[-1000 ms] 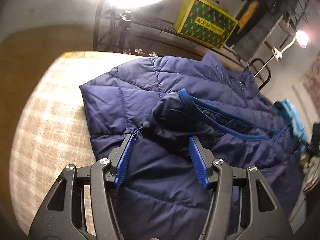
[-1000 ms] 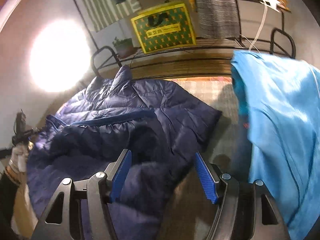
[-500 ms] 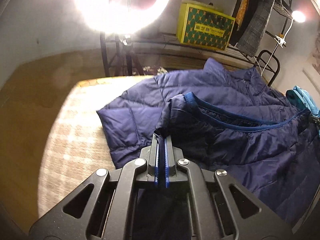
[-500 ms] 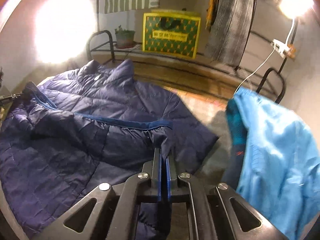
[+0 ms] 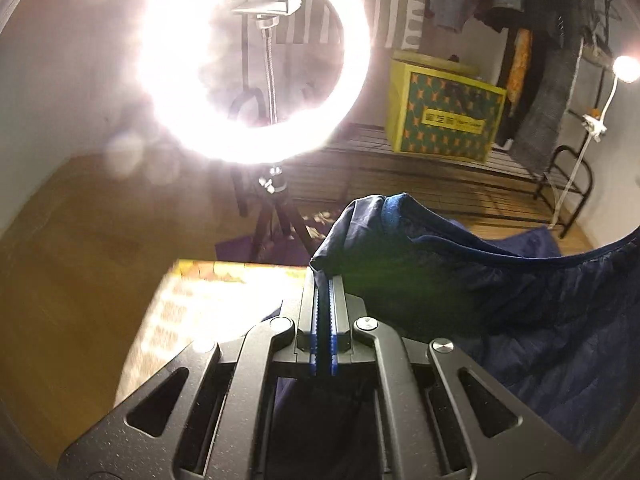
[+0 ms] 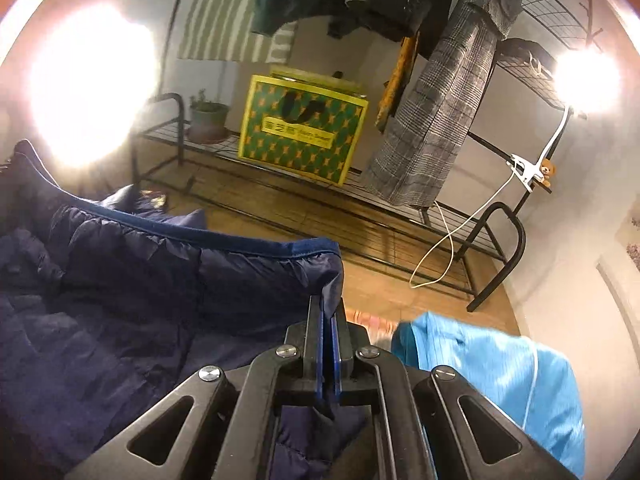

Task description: Fold large clothes

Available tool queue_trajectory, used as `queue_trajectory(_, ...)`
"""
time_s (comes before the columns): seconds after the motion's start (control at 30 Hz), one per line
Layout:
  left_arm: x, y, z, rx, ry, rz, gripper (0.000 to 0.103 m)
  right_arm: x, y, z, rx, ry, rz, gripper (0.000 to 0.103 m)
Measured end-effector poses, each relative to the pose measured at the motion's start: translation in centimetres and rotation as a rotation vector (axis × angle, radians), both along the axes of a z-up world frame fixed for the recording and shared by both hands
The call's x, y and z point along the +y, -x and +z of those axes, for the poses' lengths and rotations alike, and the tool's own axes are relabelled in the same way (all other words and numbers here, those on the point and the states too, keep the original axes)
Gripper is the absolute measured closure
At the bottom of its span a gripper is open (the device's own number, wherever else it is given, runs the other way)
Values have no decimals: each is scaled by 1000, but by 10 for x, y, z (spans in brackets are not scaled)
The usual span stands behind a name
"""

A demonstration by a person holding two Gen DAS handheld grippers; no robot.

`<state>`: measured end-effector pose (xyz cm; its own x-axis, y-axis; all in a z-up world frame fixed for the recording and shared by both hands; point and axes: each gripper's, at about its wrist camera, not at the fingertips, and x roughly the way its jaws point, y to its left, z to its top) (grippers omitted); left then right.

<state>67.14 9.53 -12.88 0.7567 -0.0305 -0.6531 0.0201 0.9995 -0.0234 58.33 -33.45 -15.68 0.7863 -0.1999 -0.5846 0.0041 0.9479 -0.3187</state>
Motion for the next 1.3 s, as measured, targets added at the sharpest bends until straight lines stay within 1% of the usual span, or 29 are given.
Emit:
queue_trajectory(0.13,-6,-31,-17,18,-14,43,101,-3,-36,-20,20,17,-37,103)
queue_trajectory(0.2,-7,-43,-33,39,-14,61,101,-6,-50,-35,60,4,-44,103)
queue_trajectory(0.33,-14,-59,-73,102,-63,80,101,-8,-70,-72,141,45,-46,103)
queue_trajectory(0.4,-17,-65,-89,122,-74,87,101,-10,-76,-84,161,43,-52,103)
queue_trajectory(0.47,-22,-69,-99,131,-94,95,101,-11,-82,-92,179,50,-53,103)
queue_trajectory(0.57,-24,-74,-105,139,-120,111,95,-10,-87,-100,191,78,-57,103)
queue_trajectory(0.6,-25,-74,-106,147,-127,120,89,-10,-87,-102,193,81,-60,103)
queue_trajectory(0.63,-25,-76,-105,153,-132,133,82,-11,-89,-103,199,86,-64,103)
queue_trajectory(0.67,-25,-76,-104,151,-136,141,78,-11,-90,-104,207,90,-71,102)
queue_trajectory(0.7,-26,-75,-101,143,-145,152,70,-10,-90,-103,212,95,-75,96)
queue_trajectory(0.73,-23,-70,-97,131,-158,158,65,-10,-88,-102,212,98,-80,90)
queue_trajectory(0.77,-24,-67,-93,117,-177,162,65,-12,-86,-98,208,100,-94,76)
queue_trajectory(0.8,-24,-64,-88,103,-196,160,65,-14,-82,-94,197,91,-101,73)
queue_trajectory(0.87,-29,-55,-78,69,-232,146,65,-21,-70,-81,176,20,-87,73)
queue_trajectory(0.93,-32,-46,-66,46,-242,123,65,-26,-55,-70,153,-17,-76,70)
queue_trajectory(0.97,-32,-39,-58,39,-226,120,65,-28,-44,-64,139,-23,-74,67)
queue_trajectory(1.03,-31,-26,-43,35,-153,103,65,-29,-22,-52,126,-51,-69,67)
queue_trajectory(1.07,-30,-16,-35,37,-106,89,65,-30,-10,-46,121,-74,-58,67)
queue_trajectory(1.13,-34,7,-21,45,-36,48,65,-28,21,-30,102,-100,-41,67)
queue_trajectory(1.2,-42,31,-12,40,-11,24,65,-25,55,-16,78,-142,-21,67)
queue_trajectory(1.3,-63,64,2,34,39,-34,65,-21,100,-3,58,-236,-9,67)
